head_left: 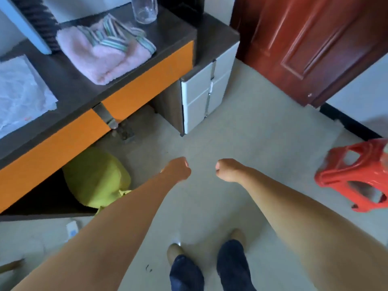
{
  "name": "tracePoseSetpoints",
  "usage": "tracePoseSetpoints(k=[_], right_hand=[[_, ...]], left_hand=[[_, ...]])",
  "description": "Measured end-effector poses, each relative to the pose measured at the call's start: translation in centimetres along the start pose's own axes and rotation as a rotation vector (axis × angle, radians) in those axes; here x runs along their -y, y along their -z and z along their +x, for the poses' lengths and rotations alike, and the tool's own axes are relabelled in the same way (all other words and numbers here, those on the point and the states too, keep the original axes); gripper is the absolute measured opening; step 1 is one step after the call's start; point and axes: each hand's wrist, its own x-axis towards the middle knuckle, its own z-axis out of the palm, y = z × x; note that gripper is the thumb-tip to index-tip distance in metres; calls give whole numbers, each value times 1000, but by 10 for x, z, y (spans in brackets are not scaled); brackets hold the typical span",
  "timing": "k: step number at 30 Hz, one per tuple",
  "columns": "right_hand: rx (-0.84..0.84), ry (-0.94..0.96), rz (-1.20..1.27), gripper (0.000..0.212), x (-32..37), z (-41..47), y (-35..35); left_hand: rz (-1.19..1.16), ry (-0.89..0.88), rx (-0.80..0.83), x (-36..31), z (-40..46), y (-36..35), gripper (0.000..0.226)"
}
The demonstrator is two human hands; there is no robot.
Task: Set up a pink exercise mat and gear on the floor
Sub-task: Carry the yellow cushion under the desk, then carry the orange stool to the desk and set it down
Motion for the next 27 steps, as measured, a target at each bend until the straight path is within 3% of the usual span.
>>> tracePoseSetpoints(k=[6,10,13,19,27], right_hand=[[-76,-124,145,29,-123,-49,13],[-107,-192,211,18,-228,-82,7],[-139,-233,272,30,-317,-116,-3],[-169,-344,330,33,-491,-189,-12],[-256,-519,483,35,-637,-240,-1]], left_hand=[[154,-163,84,-123,-19,-65,30],[244,-223,123,-211,-35,-123,30],[323,-243,127,-282,-54,-175,32],[400,-398,229,-432,-102,-286,32],[469,-553,296,-570,-108,-367,34]])
